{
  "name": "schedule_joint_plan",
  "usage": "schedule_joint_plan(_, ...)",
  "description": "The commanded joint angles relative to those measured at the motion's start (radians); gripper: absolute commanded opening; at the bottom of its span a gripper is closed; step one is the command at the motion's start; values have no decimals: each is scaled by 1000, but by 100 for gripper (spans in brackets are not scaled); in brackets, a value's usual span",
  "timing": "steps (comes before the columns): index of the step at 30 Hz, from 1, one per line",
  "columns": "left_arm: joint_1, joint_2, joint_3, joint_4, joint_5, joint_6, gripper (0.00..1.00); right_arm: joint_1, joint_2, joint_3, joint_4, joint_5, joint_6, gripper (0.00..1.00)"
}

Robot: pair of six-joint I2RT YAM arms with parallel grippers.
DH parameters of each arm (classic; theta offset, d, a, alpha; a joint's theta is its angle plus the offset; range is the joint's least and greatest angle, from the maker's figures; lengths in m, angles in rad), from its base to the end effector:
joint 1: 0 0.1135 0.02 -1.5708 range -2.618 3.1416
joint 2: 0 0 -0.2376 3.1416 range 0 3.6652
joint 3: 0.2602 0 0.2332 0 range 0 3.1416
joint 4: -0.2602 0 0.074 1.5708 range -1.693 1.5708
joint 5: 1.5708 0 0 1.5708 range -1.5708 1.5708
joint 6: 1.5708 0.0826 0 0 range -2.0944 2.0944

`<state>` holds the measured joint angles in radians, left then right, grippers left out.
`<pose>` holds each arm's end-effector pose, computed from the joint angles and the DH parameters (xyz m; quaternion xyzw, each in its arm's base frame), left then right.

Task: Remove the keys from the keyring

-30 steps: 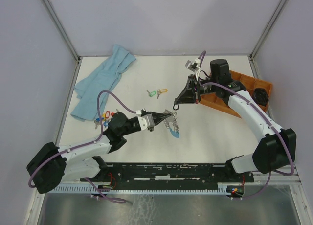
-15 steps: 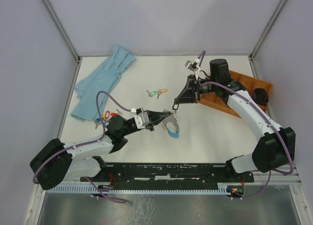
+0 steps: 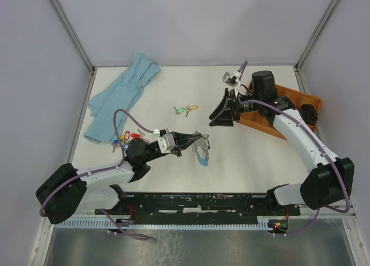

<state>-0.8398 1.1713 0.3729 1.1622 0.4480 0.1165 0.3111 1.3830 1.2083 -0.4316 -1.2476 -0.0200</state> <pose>0.1513 -0.2223 0.2657 0.4170 0.4071 -0.4020 0.7063 0.2524 0.1634 0.3097 -0.3857 0.6646 0.5666 0.2974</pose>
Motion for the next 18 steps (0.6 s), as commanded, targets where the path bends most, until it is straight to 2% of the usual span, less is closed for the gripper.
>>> schedule_joint_plan(1,0,-34,-12,106,14,-9,3,-11,-95,45,-45,32,-116,54)
schedule_joint_plan(7,-1,-37,-13,117,32,-17,3,4,-115,35,-125,37,-259,49)
schedule_joint_plan(9,0,-35,-12,128,32,-25,3,24,-117,31,-161,51,-336,40)
schedule_joint_plan(11,-1,-30,-11,145,36,-37,3,56,-119,39,-214,99,-425,25)
schedule_joint_plan(13,0,-27,-10,154,41,-47,3,79,-120,42,-242,149,-473,17)
schedule_joint_plan(16,-1,-27,-12,161,43,-58,3,96,-123,41,-254,182,-500,9)
schedule_joint_plan(18,0,-26,-14,168,43,-63,3,108,-126,37,-250,205,-505,7)
